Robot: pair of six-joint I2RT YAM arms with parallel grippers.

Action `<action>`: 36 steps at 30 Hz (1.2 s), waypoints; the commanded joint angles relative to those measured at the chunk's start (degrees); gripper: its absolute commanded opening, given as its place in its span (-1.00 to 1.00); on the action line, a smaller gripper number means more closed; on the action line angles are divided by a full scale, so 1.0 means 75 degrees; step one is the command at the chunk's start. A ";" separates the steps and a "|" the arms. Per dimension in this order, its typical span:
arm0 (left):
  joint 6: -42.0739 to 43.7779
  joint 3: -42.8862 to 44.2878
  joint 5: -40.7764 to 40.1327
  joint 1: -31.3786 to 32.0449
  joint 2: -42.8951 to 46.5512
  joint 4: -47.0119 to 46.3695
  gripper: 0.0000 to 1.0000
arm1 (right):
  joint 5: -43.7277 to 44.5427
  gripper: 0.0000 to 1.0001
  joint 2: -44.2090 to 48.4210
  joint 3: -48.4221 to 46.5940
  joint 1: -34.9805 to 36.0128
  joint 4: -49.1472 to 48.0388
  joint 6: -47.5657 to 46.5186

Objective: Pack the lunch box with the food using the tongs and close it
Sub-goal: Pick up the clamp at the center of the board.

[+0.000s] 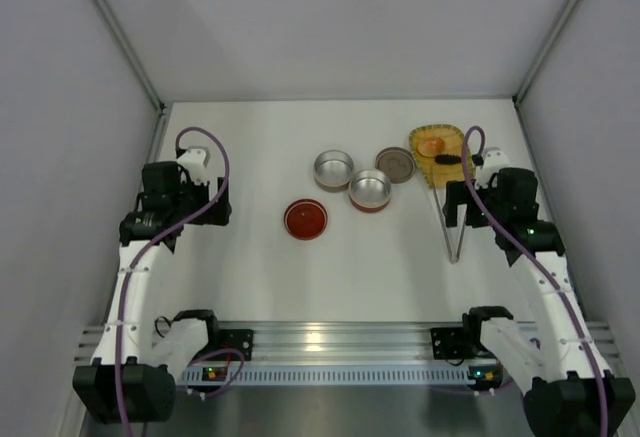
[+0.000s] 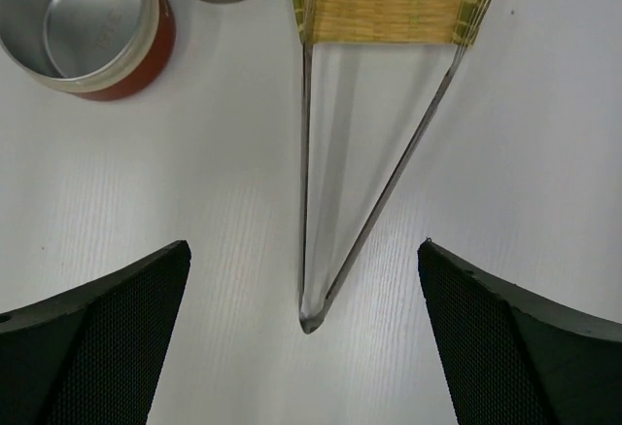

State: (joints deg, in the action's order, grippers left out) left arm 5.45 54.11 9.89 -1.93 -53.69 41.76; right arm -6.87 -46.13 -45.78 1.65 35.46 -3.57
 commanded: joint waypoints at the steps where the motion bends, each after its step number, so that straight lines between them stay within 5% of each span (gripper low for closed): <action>1: -0.0082 0.0321 0.0275 0.0012 -0.0258 0.0045 0.97 | 0.0154 0.99 -0.0797 -0.0352 -0.0150 0.0345 0.0160; 15: -0.0176 0.0438 0.0404 0.0024 -0.0716 -0.0048 0.97 | 0.0425 0.99 -0.3668 -0.0951 -0.0138 0.0488 0.0418; 36: -0.0153 0.0544 0.0404 0.0023 -0.1653 -0.0318 0.96 | 0.0881 0.99 -0.5086 -0.0412 -0.0150 -0.1329 0.1297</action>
State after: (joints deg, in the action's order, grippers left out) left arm 4.56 55.59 12.19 -1.93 -65.36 41.67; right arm -1.34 -82.85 -49.43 1.56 31.68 4.25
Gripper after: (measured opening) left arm 0.983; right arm 0.993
